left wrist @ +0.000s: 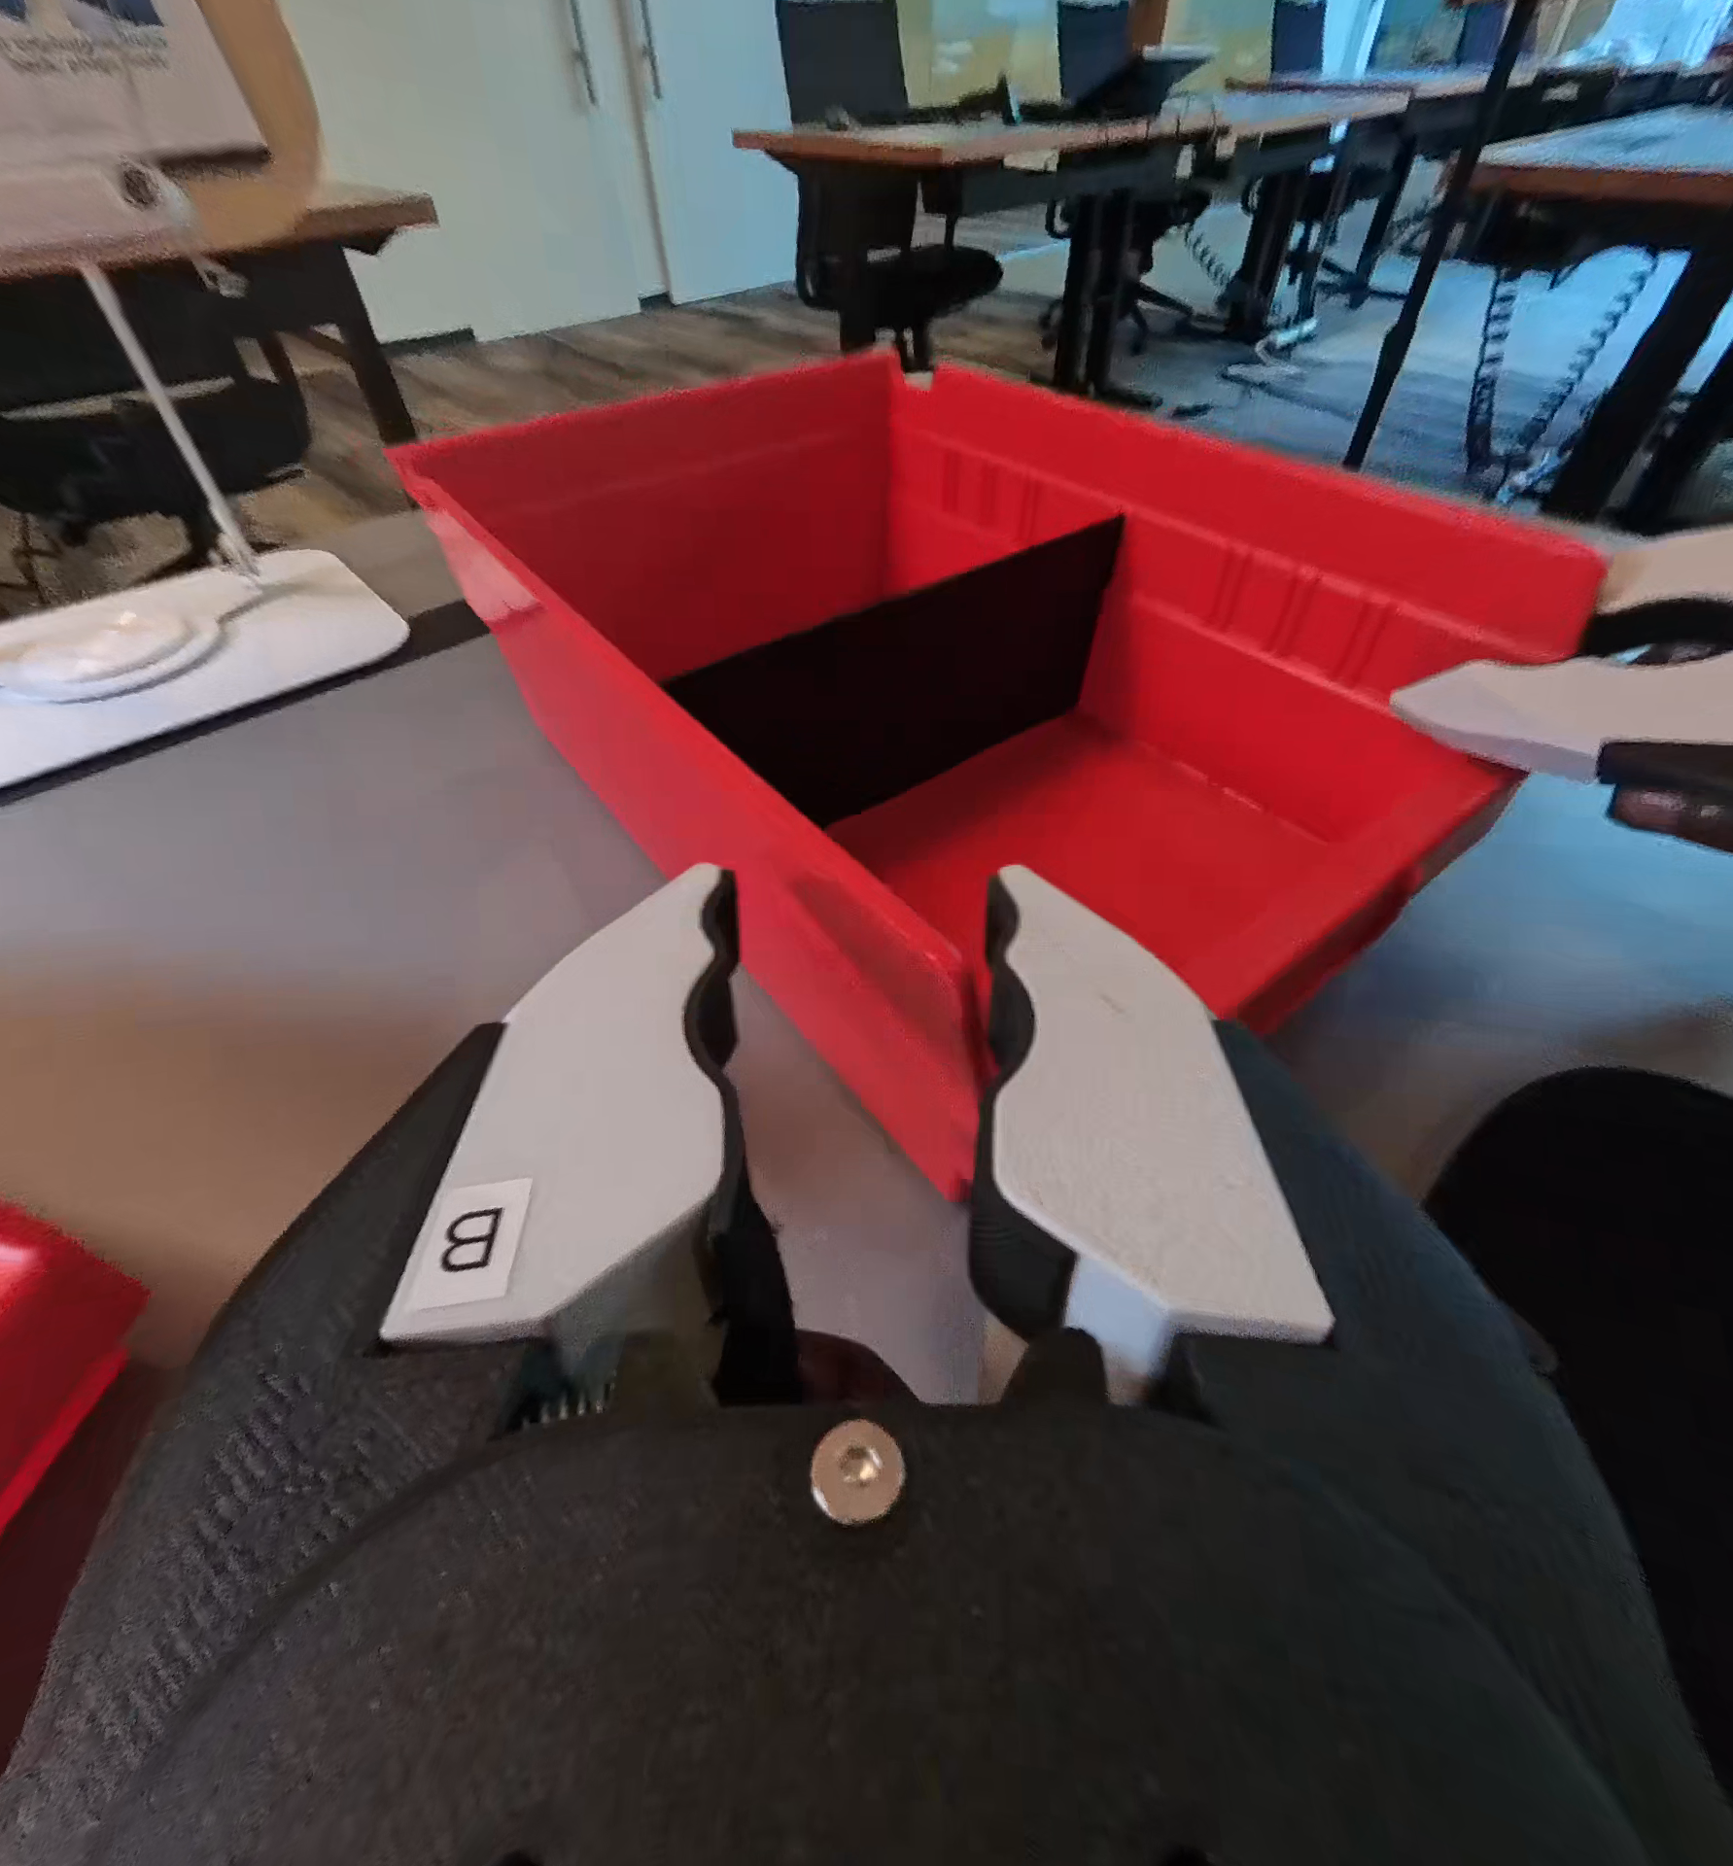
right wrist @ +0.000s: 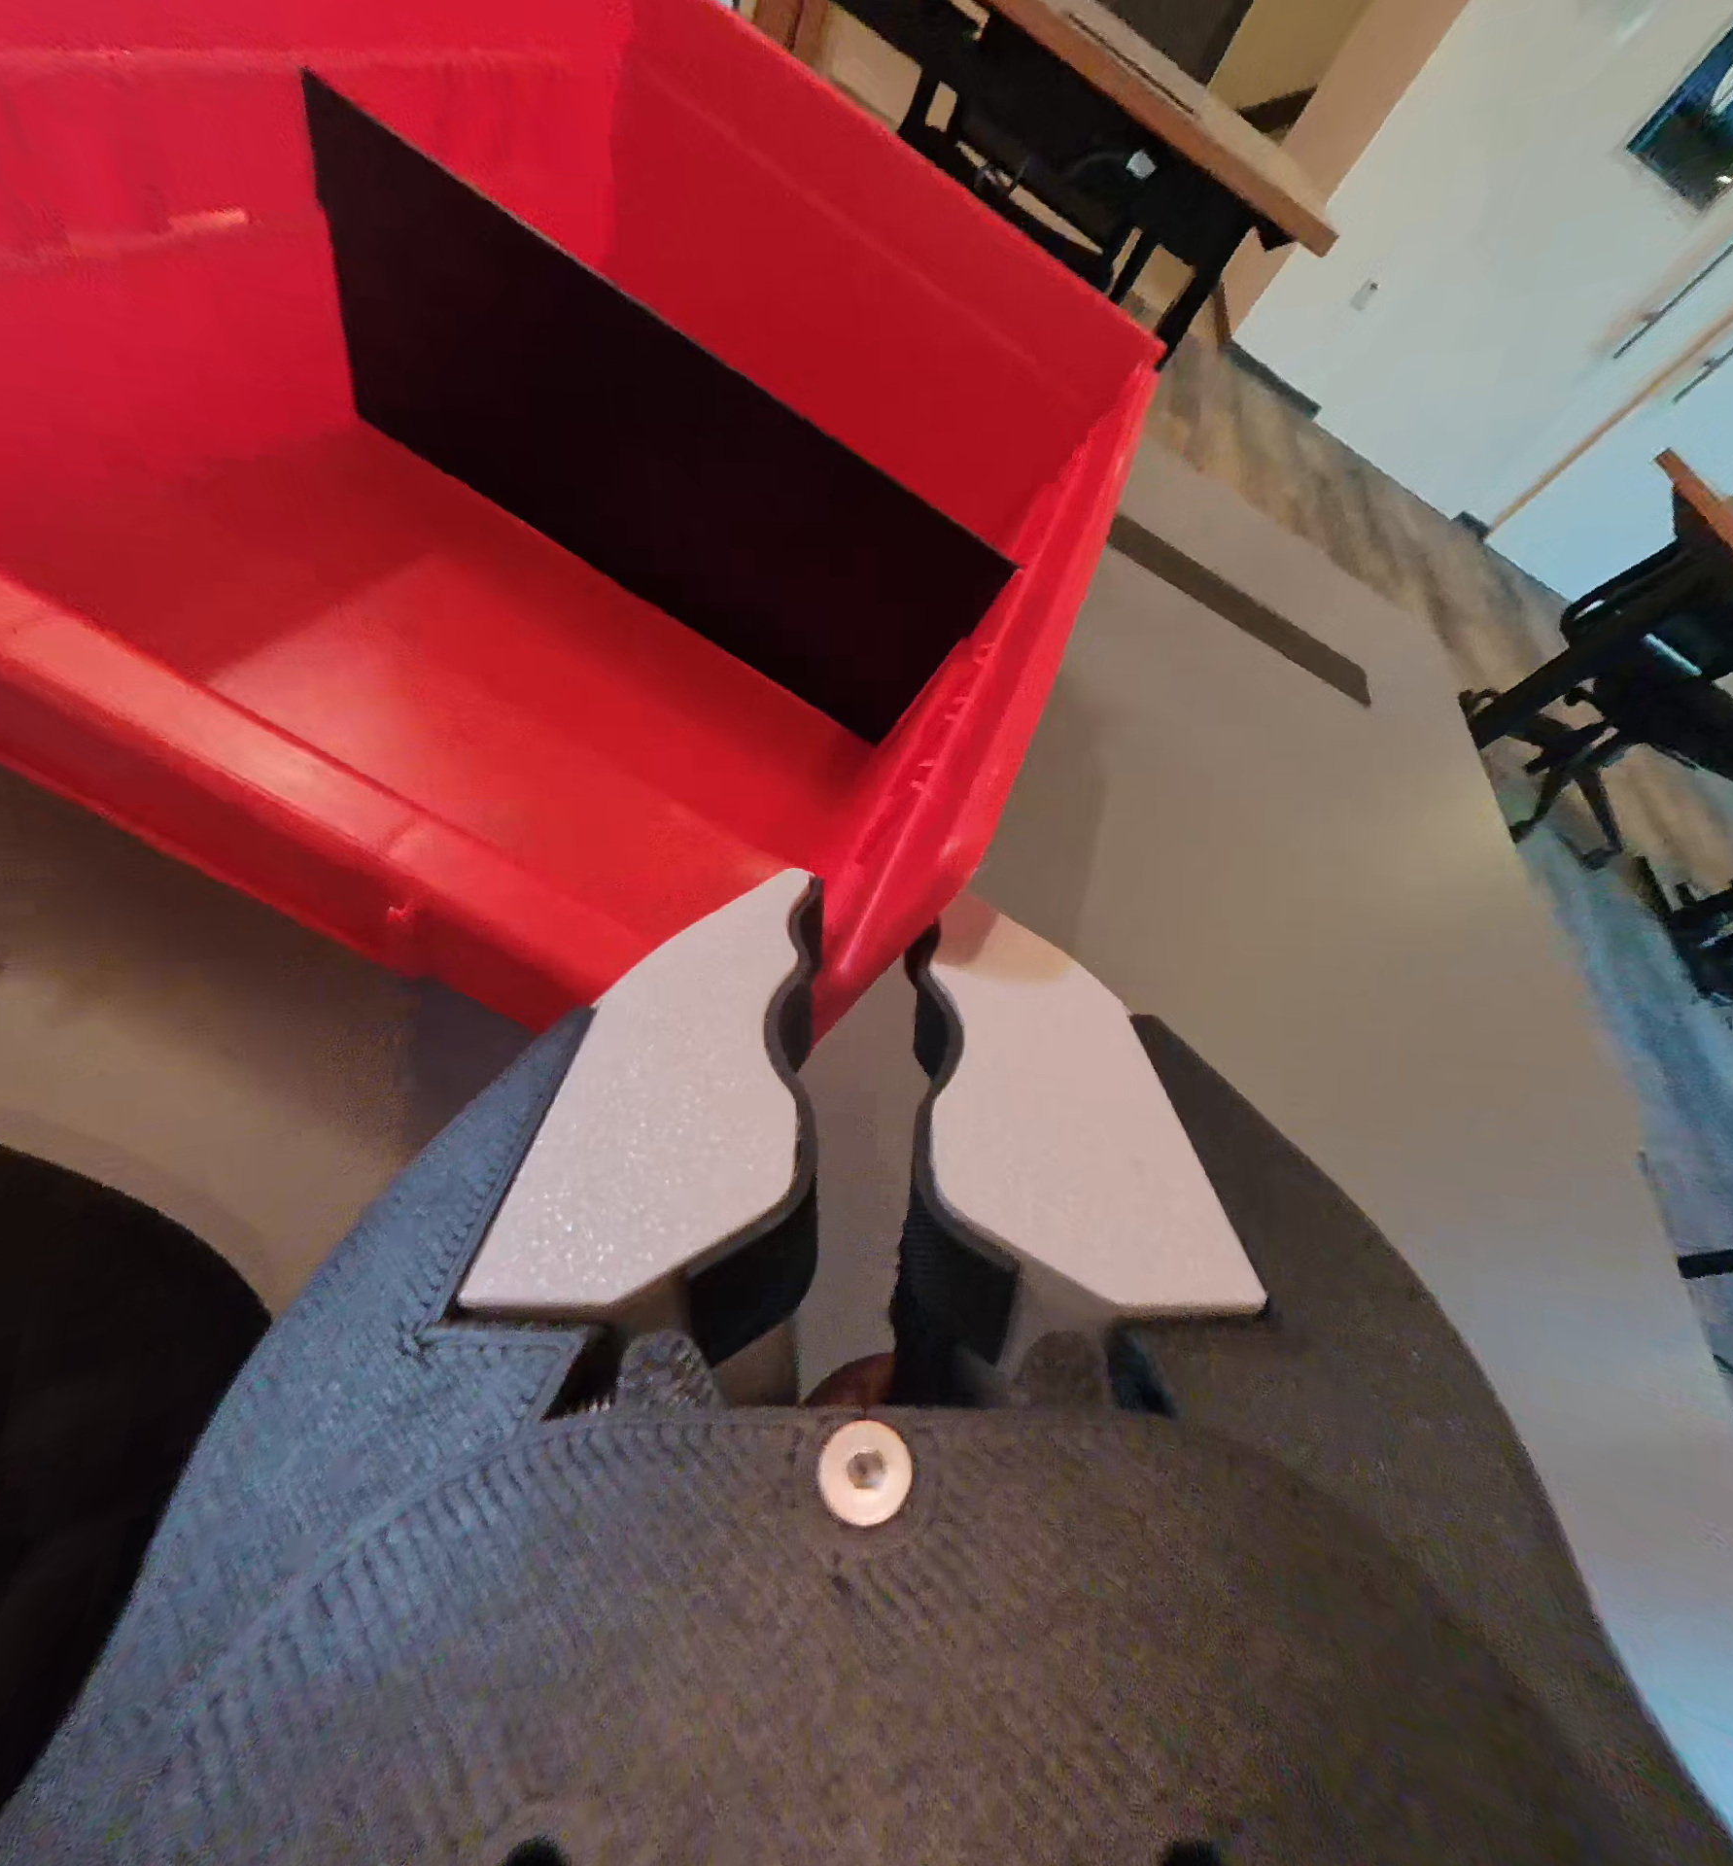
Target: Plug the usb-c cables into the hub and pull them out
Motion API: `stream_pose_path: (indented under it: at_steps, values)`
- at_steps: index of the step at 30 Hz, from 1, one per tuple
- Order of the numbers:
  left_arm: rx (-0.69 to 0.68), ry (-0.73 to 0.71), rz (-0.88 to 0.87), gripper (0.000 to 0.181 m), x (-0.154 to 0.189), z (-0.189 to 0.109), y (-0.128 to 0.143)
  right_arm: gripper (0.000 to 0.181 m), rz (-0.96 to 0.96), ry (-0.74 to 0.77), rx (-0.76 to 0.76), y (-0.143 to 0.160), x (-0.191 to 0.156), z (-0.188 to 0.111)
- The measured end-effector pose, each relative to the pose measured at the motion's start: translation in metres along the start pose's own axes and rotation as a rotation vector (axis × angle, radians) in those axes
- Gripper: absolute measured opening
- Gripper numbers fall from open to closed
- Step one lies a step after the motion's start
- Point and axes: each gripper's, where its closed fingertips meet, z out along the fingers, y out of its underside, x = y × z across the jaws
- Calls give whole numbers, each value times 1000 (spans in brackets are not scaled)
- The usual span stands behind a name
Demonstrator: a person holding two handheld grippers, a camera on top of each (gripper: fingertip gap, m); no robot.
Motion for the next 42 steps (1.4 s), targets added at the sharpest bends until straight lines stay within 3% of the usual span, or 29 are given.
stream_pose_path:
  at_steps: [4, 7, 9, 11, 14, 16, 20, 24, 26, 33, 42]
  values:
    - [-60, -63, 117, 78, -19, -33, 2, 56, 17, 42, 91, -13, 19, -17]
    - [-193, -221, 337, 78, -50, -59, 21, 85, -111, 25, 188, -41, 13, -33]
    - [-298, -312, 482, 78, -70, -73, 34, 82, -237, -27, 215, -61, -8, -40]
    - [-318, -363, 573, 77, -80, -82, 35, 77, -334, -86, 202, -76, -30, -45]
    - [-319, -372, 571, 73, -87, -89, 35, 69, -443, -295, 142, -84, -77, -44]
    - [-395, -383, 606, 72, -100, -88, 47, 67, -517, -398, 71, -80, -104, -32]
    - [-465, -438, 651, 68, -132, -94, 60, 67, -703, -471, -158, -43, -131, -1]
    - [-670, -486, 697, 66, -168, -117, 89, 51, -847, -393, -245, -23, -128, 15]
    - [-737, -514, 736, 39, -186, -127, 100, 37, -888, -360, -249, -21, -125, 18]
    - [-750, -439, 734, 33, -200, -153, 109, 33, -910, -327, -246, -10, -110, 16]
    - [-710, -372, 794, 34, -235, -228, 128, 33, -915, -299, -324, 26, -54, 1]
